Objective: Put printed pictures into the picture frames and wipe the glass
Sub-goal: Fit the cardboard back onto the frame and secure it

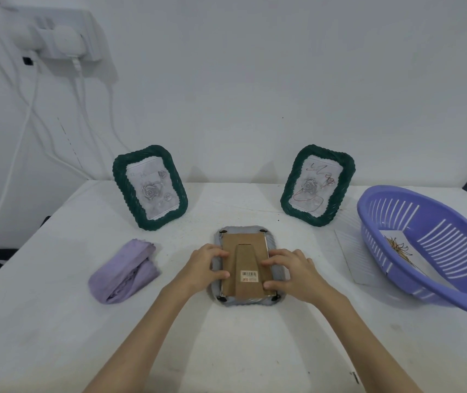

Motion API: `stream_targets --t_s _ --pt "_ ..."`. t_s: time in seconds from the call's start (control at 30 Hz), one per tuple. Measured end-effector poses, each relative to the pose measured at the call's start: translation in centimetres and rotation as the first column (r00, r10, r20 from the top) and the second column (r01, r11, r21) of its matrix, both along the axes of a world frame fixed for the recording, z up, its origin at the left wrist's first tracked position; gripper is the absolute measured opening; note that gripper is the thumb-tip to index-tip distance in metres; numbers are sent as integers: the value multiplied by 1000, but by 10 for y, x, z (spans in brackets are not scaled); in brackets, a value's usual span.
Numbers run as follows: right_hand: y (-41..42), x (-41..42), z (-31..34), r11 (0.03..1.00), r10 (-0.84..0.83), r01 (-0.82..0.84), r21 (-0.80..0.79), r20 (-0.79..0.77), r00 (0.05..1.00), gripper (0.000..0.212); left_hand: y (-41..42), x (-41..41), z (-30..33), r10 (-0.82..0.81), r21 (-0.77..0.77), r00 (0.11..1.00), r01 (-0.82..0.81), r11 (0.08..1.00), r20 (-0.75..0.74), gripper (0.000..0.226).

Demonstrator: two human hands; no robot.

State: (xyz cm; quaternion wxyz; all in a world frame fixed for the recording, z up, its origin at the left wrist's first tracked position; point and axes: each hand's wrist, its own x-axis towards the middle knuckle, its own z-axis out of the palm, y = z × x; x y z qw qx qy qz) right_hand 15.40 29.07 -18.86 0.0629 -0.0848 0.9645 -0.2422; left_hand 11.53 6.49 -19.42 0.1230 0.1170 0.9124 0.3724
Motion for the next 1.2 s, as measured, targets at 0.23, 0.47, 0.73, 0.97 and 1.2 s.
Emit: stream_targets --t_s 0.23,0.47,0.73,0.97,1.2 --pt "5 -8 3 996 -4 10 -84 69 998 35 11 5 5 -111 -267 981 65 962 -159 92" --pt "2 -33 10 956 -141 146 -254 40 989 29 11 4 -2 -120 -256 977 72 964 -177 100" --pt "-13 -68 11 976 -155 165 -143 78 985 55 9 5 -10 -106 -233 981 66 970 -164 96" --pt "-9 -72 13 991 -86 91 -97 61 994 43 10 4 -13 -98 -243 980 55 969 -172 97" --pt "-8 -68 2 970 -126 123 -208 -1 992 50 11 -4 -8 -45 -154 987 21 988 -153 72"
